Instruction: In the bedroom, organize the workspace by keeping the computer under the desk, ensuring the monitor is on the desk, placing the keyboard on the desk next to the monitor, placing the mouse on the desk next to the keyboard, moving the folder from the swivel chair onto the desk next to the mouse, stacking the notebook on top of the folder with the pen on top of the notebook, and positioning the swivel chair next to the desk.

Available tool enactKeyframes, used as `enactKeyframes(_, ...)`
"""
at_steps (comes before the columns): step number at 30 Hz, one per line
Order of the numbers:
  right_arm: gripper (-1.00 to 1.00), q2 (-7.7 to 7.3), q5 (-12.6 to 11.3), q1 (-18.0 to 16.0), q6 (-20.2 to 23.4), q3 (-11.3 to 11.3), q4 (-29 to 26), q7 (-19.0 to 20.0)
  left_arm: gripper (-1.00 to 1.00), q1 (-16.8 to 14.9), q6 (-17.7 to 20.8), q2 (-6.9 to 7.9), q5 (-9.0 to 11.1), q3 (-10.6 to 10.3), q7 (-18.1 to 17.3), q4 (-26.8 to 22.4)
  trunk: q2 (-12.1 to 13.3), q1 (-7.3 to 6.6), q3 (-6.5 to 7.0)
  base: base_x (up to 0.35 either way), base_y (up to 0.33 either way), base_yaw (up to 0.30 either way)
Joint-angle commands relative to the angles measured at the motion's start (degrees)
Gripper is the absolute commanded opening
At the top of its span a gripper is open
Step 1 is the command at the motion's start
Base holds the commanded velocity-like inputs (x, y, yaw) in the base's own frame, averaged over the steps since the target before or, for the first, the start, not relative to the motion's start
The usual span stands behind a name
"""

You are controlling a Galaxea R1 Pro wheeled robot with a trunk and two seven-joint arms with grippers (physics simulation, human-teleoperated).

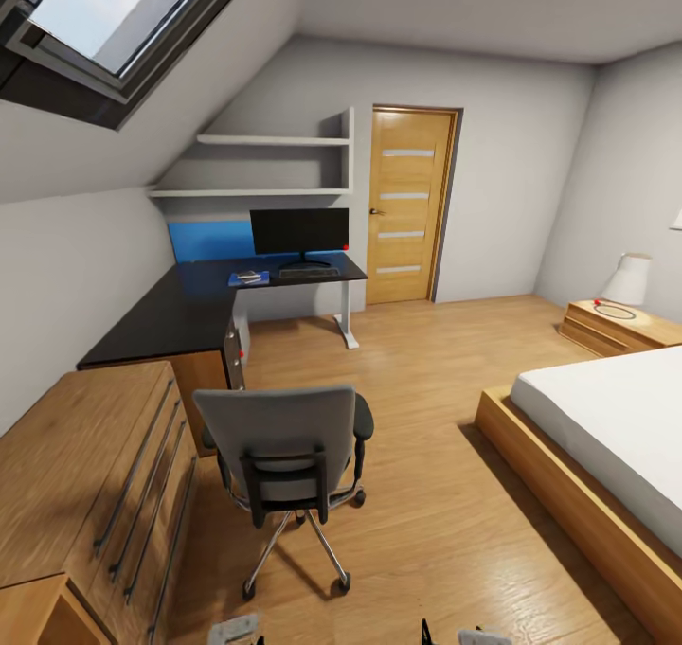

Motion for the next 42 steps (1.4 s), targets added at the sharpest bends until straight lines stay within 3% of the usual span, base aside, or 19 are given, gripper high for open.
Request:
enactKeyframes(1,1.00,0.09,-0.18,-0.96,1.03,0.45,-0.02,-0.49,1.00,-1.05,0.32,-0.04,0.63,-0.38,0.47,0.30,-0.47,0.23,-0.27,0.000,0.000,0.000)
enactKeyframes(5,1.00,0.59,-0.23,-5.25,7.21,0.42,-0.01,-0.50,1.00,-5.54,1.39,-0.37,0.67,-0.35,0.49,2.67,-2.07,1.11,-0.98,0.000,0.000,0.000)
enactKeyframes(9,1.00,0.83,-0.28,-6.51,8.92,0.42,-0.01,-0.47,1.00,-6.72,1.51,-0.47,0.69,-0.31,0.45,4.48,-3.67,1.99,-1.70,0.000,0.000,0.000)
enactKeyframes(11,1.00,1.04,-0.31,-7.10,9.66,0.47,0.05,-0.43,1.00,-7.27,0.87,-0.46,0.70,-0.28,0.37,7.90,-4.48,2.43,-2.06,0.000,0.000,0.000)
enactKeyframes(16,1.00,2.54,-0.28,-7.33,8.97,0.52,0.73,-0.32,1.00,-7.48,-3.45,-0.46,0.68,-0.21,0.33,10.87,-6.48,3.52,-2.96,0.000,0.000,0.000)
enactKeyframes(22,1.00,4.40,-0.29,-7.38,3.88,0.60,4.36,-0.20,1.00,-7.53,-6.38,-0.49,0.61,0.04,0.32,11.84,-8.89,4.84,-4.04,0.000,0.000,0.001)
enactKeyframes(42,1.00,4.41,-0.07,-7.30,2.99,0.56,6.11,-0.08,1.00,-7.53,-6.70,-0.38,0.66,0.13,0.32,11.91,-16.91,9.23,-7.64,0.000,0.000,0.080)
